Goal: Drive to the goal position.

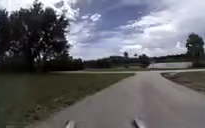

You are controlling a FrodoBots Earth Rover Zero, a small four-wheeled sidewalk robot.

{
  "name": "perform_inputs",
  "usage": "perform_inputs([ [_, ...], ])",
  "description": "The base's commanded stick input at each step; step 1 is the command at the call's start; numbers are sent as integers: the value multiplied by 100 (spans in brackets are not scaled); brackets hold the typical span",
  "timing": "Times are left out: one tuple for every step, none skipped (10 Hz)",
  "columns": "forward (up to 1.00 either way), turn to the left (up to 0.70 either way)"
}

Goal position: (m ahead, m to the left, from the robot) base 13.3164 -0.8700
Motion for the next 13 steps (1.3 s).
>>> perform_inputs([
  [70,-34],
  [70,-35],
  [70,-35],
  [70,-35],
  [70,-35],
  [70,-16],
  [70,0],
  [70,0],
  [70,0],
  [70,0],
  [70,0],
  [70,0],
  [70,0],
])
